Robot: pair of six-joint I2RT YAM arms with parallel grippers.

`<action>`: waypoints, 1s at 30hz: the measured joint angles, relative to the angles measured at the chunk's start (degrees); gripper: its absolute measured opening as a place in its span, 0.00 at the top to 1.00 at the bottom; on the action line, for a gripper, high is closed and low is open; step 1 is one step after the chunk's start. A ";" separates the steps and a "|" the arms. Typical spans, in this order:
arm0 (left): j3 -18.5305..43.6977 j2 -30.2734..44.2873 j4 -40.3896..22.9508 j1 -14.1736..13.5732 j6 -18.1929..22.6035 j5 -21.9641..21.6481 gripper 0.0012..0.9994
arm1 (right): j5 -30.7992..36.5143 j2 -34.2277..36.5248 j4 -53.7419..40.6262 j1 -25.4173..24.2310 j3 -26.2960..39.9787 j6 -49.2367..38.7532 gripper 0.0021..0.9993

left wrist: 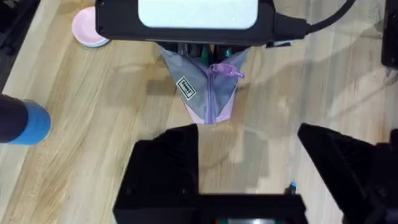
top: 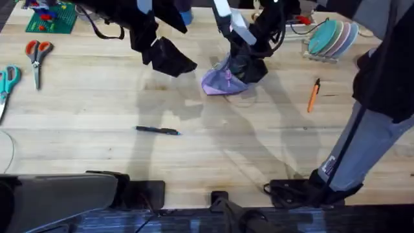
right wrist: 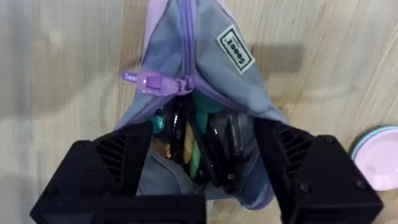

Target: Unzip the bag, pick up the pens from the table one at a time and place them inside, then zip the bag closed.

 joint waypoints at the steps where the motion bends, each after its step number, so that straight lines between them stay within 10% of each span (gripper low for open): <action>1: 0.00 0.00 -0.01 0.00 0.00 0.02 0.01 | 0.00 -0.03 -0.22 0.00 0.00 0.02 0.00; 30: 0.00 0.00 0.00 0.00 0.00 0.00 0.01 | 0.02 -28.81 -2.23 -13.87 0.00 35.28 0.00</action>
